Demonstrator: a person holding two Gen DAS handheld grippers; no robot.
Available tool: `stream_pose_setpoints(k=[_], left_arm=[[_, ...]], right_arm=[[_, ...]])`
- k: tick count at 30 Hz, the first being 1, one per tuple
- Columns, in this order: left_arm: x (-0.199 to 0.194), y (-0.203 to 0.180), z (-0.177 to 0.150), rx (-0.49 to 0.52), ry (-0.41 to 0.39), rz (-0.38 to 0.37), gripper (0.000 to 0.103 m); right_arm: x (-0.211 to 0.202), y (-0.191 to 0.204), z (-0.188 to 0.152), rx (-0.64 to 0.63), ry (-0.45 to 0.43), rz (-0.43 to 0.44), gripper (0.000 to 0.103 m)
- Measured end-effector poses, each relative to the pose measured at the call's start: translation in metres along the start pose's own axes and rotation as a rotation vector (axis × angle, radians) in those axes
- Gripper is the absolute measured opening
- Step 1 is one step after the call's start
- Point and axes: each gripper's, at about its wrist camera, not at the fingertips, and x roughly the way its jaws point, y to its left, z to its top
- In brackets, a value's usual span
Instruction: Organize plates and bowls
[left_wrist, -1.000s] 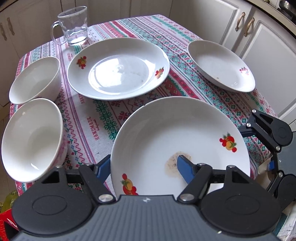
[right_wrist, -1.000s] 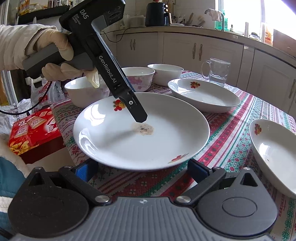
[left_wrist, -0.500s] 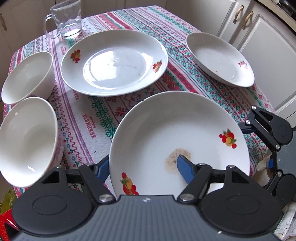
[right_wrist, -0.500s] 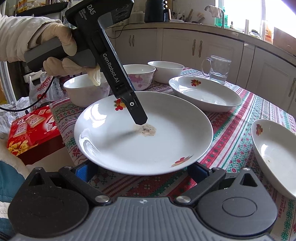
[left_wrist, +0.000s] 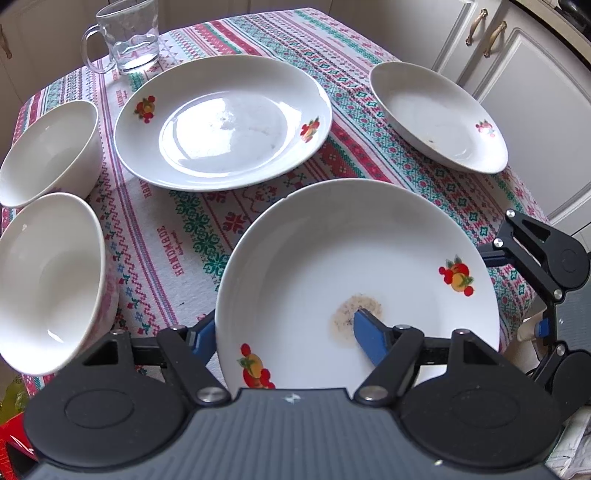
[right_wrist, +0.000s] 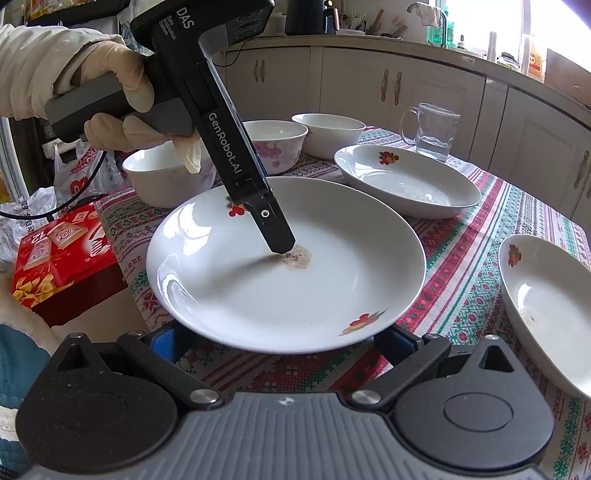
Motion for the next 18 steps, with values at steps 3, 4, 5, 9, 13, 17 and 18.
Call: stream_pose_setpoints(k=[3, 4, 5, 9, 13, 17, 18], left_arm=[[-0.001, 0.000, 0.000, -0.001, -0.003, -0.006, 0.073], [-0.001, -0.001, 0.000, -0.001, -0.004, -0.007, 0.073], [-0.001, 0.000, 0.001, 0.000, -0.005, -0.009, 0.073], [-0.003, -0.001, 0.003, -0.001, -0.014, -0.015, 0.073], [-0.007, -0.002, 0.008, -0.002, -0.026, -0.020, 0.073], [-0.011, -0.004, 0.015, 0.000, -0.038, -0.021, 0.073], [-0.011, -0.005, 0.018, 0.003, -0.041, -0.020, 0.073]], right_arm=[[-0.001, -0.001, 0.000, -0.002, 0.007, 0.001, 0.103], [-0.002, -0.002, 0.000, 0.000, 0.009, 0.002, 0.103], [-0.002, -0.003, 0.001, 0.002, 0.012, 0.003, 0.103], [-0.004, -0.006, 0.002, 0.002, 0.021, 0.003, 0.103], [-0.009, -0.012, 0.005, 0.002, 0.021, 0.005, 0.103], [-0.014, -0.019, 0.009, 0.003, 0.016, 0.002, 0.103], [-0.015, -0.021, 0.010, 0.002, 0.014, 0.000, 0.103]])
